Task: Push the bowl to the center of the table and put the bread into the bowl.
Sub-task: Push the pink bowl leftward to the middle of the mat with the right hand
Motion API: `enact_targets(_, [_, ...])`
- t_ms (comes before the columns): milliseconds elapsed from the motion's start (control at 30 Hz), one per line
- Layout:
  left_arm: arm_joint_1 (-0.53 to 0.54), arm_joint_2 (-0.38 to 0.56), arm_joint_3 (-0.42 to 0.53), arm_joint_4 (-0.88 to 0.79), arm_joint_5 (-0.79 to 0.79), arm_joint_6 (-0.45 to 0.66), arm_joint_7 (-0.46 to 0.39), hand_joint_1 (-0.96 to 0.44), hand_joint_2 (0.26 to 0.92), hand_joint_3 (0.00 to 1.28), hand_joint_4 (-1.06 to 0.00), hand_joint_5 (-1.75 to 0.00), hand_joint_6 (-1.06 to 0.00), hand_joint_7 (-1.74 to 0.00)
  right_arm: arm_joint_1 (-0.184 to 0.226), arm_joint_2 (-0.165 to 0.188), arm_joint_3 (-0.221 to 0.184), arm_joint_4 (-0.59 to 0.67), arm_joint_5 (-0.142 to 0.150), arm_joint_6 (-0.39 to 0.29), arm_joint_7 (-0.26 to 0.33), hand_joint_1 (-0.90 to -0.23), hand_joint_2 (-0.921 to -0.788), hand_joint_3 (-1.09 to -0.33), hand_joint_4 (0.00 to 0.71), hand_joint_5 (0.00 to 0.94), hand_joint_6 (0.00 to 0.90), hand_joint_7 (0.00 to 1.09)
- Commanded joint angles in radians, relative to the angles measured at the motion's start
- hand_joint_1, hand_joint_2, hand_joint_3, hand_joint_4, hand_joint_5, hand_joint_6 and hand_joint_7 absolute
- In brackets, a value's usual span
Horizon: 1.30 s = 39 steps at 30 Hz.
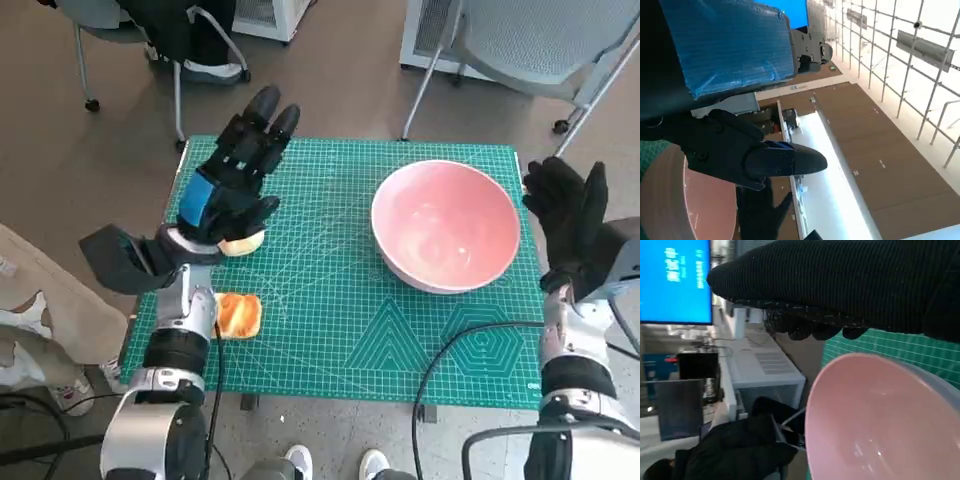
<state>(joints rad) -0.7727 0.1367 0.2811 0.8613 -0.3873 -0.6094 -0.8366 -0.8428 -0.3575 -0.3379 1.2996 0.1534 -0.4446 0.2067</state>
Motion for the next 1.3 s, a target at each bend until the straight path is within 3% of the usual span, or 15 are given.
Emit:
enact_targets(33, [0.018,0.012,-0.008,-0.030,0.001,0.009,0.009,-0.63,0.921,0.31,0.00,0.00,-0.16,-0.01,0.026,0.013,-0.009,0.019,-0.002,0.038,-0.017,-0.646,-0.921,-0.919,0.152,0.005,0.121,0.24])
enact_targets(567, [0.042,0.030,-0.018,-0.074,0.005,0.023,0.033,-0.62,0.921,0.32,0.00,0.00,-0.15,-0.01,0.047,0.031,-0.025,0.026,0.001,0.080,-0.034,-0.650,-0.921,-0.905,0.167,0.008,0.156,0.23])
enact_targets(1067, [0.059,0.043,-0.033,-0.107,0.009,0.037,0.052,-0.61,0.921,0.32,0.00,0.00,-0.15,-0.01,0.045,0.093,-0.031,0.021,0.000,0.072,-0.027,-0.633,-0.921,-0.889,0.194,0.015,0.207,0.23])
enact_targets(1300, [0.064,0.046,-0.040,-0.112,0.014,0.036,0.062,-0.61,0.921,0.32,0.00,0.00,-0.15,-0.01,0.034,0.120,-0.018,0.017,-0.010,0.059,-0.015,-0.638,-0.921,-0.883,0.207,0.016,0.187,0.20])
